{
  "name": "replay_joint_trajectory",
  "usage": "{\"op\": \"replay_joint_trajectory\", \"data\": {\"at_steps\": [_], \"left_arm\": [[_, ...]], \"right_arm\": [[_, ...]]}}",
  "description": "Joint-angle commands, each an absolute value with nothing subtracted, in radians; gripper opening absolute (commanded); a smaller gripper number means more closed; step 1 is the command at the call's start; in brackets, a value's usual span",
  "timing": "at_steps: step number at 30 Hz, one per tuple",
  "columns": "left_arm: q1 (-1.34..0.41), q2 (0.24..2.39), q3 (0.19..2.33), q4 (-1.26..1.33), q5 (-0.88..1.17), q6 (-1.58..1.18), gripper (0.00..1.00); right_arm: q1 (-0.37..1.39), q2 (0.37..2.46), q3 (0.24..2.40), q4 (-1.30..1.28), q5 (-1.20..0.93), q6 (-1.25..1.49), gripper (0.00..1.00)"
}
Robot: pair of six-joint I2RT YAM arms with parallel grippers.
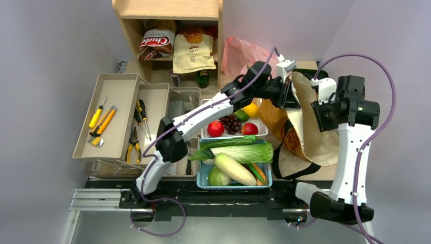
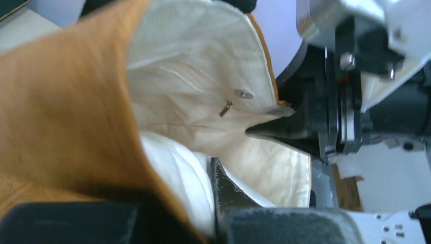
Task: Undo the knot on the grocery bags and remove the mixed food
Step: Adjust the takeout bag at the center of the board.
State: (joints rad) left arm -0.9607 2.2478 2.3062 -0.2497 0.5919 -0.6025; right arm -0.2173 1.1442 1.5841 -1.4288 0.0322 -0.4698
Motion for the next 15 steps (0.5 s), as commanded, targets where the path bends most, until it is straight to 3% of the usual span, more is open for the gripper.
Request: {"op": "replay_joint_trajectory", "data": {"at_steps": [1, 4, 6, 12, 14, 15], "left_arm": [[-0.954, 2.272, 2.365, -0.197, 0.472, -0.7, 0.1], [-0.939, 2.29, 2.328, -0.201, 0.483, -0.681, 0.15], [-0.93, 2.301, 2.326, -0.192, 0.49, -0.657, 0.21], [-0.913, 2.314, 2.37, -0.177, 0.496, -0.611, 0.34], [-0.906, 2.304, 2.373, -0.165, 0.51, -0.611, 0.34], [-0.905, 2.295, 2.372, -0.163, 0.512, -0.605, 0.28]], "right_arm": [[-0.22, 1.172, 1.591, -1.411, 0.063, -0.454, 0.41], [-0.221, 1.182, 1.61, -1.404, 0.072, -0.451, 0.72], [-0.221, 1.196, 1.655, -1.413, 0.072, -0.447, 0.83], [-0.221, 1.248, 1.971, -1.503, -0.15, -0.437, 0.88], [-0.22, 1.234, 1.993, -1.506, -0.276, -0.427, 0.88], [-0.22, 1.221, 1.983, -1.505, -0.323, -0.427, 0.88]]}}
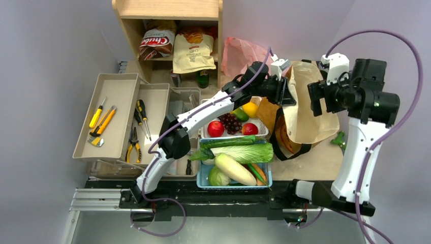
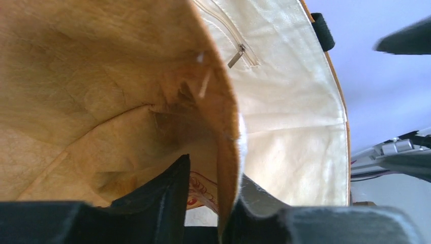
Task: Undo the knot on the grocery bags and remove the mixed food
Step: Adjust the takeout bag at the center of the board.
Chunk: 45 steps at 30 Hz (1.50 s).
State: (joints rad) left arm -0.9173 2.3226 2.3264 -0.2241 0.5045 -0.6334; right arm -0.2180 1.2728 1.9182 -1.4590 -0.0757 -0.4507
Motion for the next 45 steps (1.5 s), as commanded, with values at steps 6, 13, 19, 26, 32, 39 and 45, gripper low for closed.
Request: {"op": "replay_joint_trajectory", "data": {"at_steps": [6, 13, 19, 26, 32, 39, 45], "left_arm": [[-0.905, 2.247, 2.35, -0.14, 0.491, -0.64, 0.21], [-0.92, 2.233, 2.349, -0.115, 0.505, -0.692, 0.32], [-0.938, 2.244, 2.362, -0.103, 0.534, -0.722, 0.42], [-0.934, 2.245, 2.366, -0.12, 0.577, -0.697, 0.48], [-0.823, 2.096, 2.165, -0.017, 0.512, -0.639, 0.69], [-0.706, 1.952, 1.833, -0.014, 0.694, -0.076, 0.97], [-0.741, 2.023, 1.819, -0.194, 0.759, 0.257, 1.0]], "right_arm": [[-0.221, 1.161, 1.774, -1.493, -0.551, -0.384, 0.88], [-0.219, 1.094, 1.633, -1.3, -0.488, -0.336, 0.9], [-0.195, 1.08, 1.526, -1.199, -0.502, -0.316, 0.91], [-0.134, 1.132, 1.471, -1.116, -0.356, -0.26, 0.52], [-0.133, 1.089, 1.465, -1.04, -0.259, -0.188, 0.0], [-0.133, 1.04, 1.504, -1.022, -0.252, -0.167, 0.0], [-0.133, 1.039, 1.495, -1.027, -0.283, -0.17, 0.0]]}}
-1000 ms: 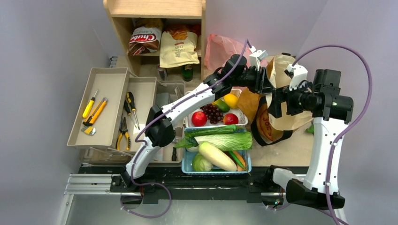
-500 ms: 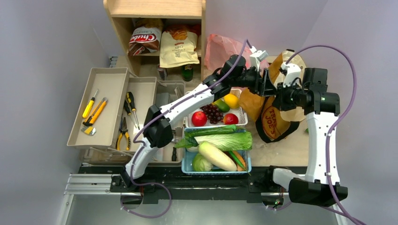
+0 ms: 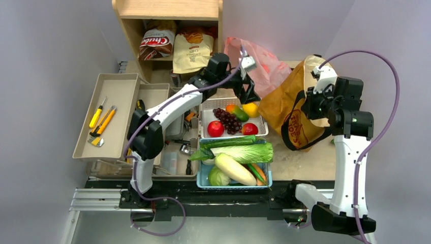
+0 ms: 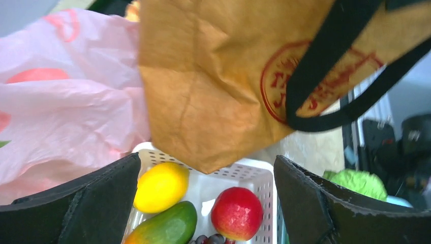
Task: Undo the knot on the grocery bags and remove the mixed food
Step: Adjust the takeout bag at the center of the board.
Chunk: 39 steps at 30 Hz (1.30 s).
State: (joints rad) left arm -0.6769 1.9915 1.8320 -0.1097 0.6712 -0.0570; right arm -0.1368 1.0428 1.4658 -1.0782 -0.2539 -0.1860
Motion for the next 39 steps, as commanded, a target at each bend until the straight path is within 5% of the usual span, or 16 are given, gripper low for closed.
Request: {"op": "replay_joint_trajectory", "data": {"at_steps": [1, 9, 16, 18, 20, 22, 25, 28, 29, 31, 39], "left_arm": [[-0.753, 2.033, 1.819, -0.195, 0.758, 0.29, 1.0], [-0.862, 2.223, 1.993, -0.186, 0.578, 0.352, 0.98], [-0.848, 2.361, 2.152, -0.293, 0.392, 0.318, 0.21], [-0.845, 2.359, 2.147, -0.275, 0.406, 0.31, 0.12], [-0.847, 2.361, 2.153, -0.252, 0.434, 0.291, 0.22], [-0.847, 2.36, 2.169, -0.229, 0.452, 0.252, 0.51], [-0.847, 2.317, 2.164, -0.236, 0.471, 0.216, 0.74], [-0.846, 2.237, 2.109, -0.259, 0.454, 0.207, 0.79], [-0.844, 2.21, 2.094, -0.279, 0.444, 0.201, 0.81], [-0.834, 2.153, 2.052, -0.317, 0.439, 0.176, 0.84], [-0.794, 1.95, 1.818, -0.286, 0.454, 0.082, 0.86]], "right_arm": [[-0.133, 1.038, 1.497, -1.029, -0.292, -0.172, 0.0], [-0.133, 1.017, 1.551, -1.063, -0.355, -0.177, 0.0], [-0.136, 0.976, 1.71, -1.119, -0.255, -0.143, 0.0], [-0.136, 0.973, 1.722, -1.141, -0.192, -0.131, 0.0], [-0.136, 0.964, 1.697, -1.147, -0.148, -0.129, 0.0], [-0.136, 0.949, 1.653, -1.126, -0.134, -0.134, 0.0], [-0.136, 0.981, 1.602, -1.124, -0.085, -0.16, 0.0], [-0.135, 1.006, 1.52, -1.085, -0.06, -0.202, 0.23], [-0.136, 1.004, 1.498, -1.049, -0.062, -0.211, 0.21], [-0.136, 1.0, 1.477, -0.971, -0.084, -0.22, 0.0], [-0.136, 1.12, 1.642, -0.869, -0.31, -0.279, 0.0]]}}
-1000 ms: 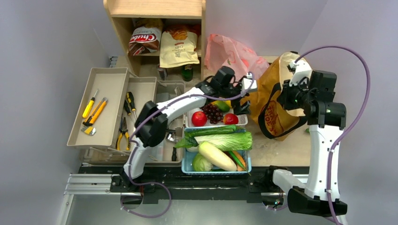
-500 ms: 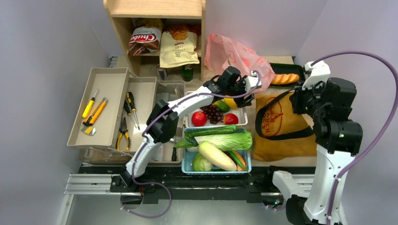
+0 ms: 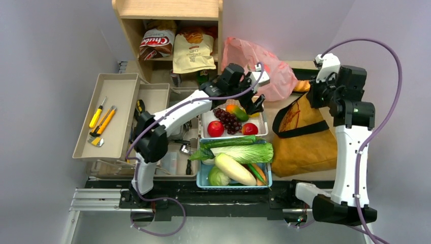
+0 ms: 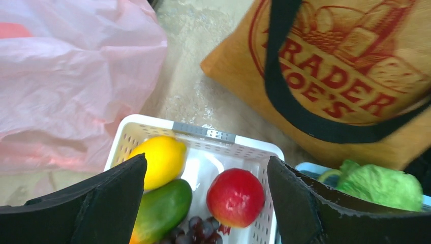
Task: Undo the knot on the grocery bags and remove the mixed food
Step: Adjust the takeout bag at the center of the board.
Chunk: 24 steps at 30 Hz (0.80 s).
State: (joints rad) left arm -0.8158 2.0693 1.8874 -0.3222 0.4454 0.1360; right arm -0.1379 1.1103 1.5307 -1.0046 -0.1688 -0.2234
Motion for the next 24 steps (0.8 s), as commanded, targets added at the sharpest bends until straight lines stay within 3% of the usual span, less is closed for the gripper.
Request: {"op": "replay_joint_trajectory", "data": {"at_steps": [1, 5, 6, 7, 8, 9, 11, 13, 18, 24], "left_arm": [[-0.792, 1.941, 1.809, -0.286, 0.451, 0.08, 0.86], [-0.785, 1.931, 1.819, -0.327, 0.431, 0.077, 0.89], [-0.782, 1.929, 1.823, -0.34, 0.425, 0.076, 0.92], [-0.778, 1.925, 1.831, -0.356, 0.419, 0.066, 0.95], [-0.771, 1.923, 1.844, -0.381, 0.412, 0.051, 0.98], [-0.764, 1.92, 1.858, -0.41, 0.414, 0.032, 1.0], [-0.743, 1.895, 1.868, -0.462, 0.435, -0.007, 1.0], [-0.723, 1.852, 1.863, -0.525, 0.467, -0.026, 1.0], [-0.665, 1.813, 2.014, -0.873, 0.503, 0.064, 1.0], [-0.536, 1.721, 2.067, -1.088, 0.486, 0.035, 1.0]], "right_arm": [[-0.135, 1.137, 1.664, -0.878, -0.328, -0.29, 0.0], [-0.137, 1.17, 1.677, -0.959, -0.275, -0.366, 0.0], [-0.136, 1.161, 1.655, -0.965, -0.241, -0.388, 0.11], [-0.136, 1.148, 1.629, -0.971, -0.202, -0.41, 0.37], [-0.137, 1.138, 1.609, -0.978, -0.156, -0.424, 0.69], [-0.137, 1.13, 1.608, -0.989, -0.119, -0.428, 0.82], [-0.138, 1.121, 1.645, -1.028, -0.099, -0.427, 0.94], [-0.138, 1.11, 1.699, -1.048, -0.108, -0.395, 0.99], [-0.138, 1.102, 1.801, -1.028, -0.167, -0.286, 0.99], [-0.138, 1.07, 1.729, -0.896, -0.386, -0.141, 0.99]]}}
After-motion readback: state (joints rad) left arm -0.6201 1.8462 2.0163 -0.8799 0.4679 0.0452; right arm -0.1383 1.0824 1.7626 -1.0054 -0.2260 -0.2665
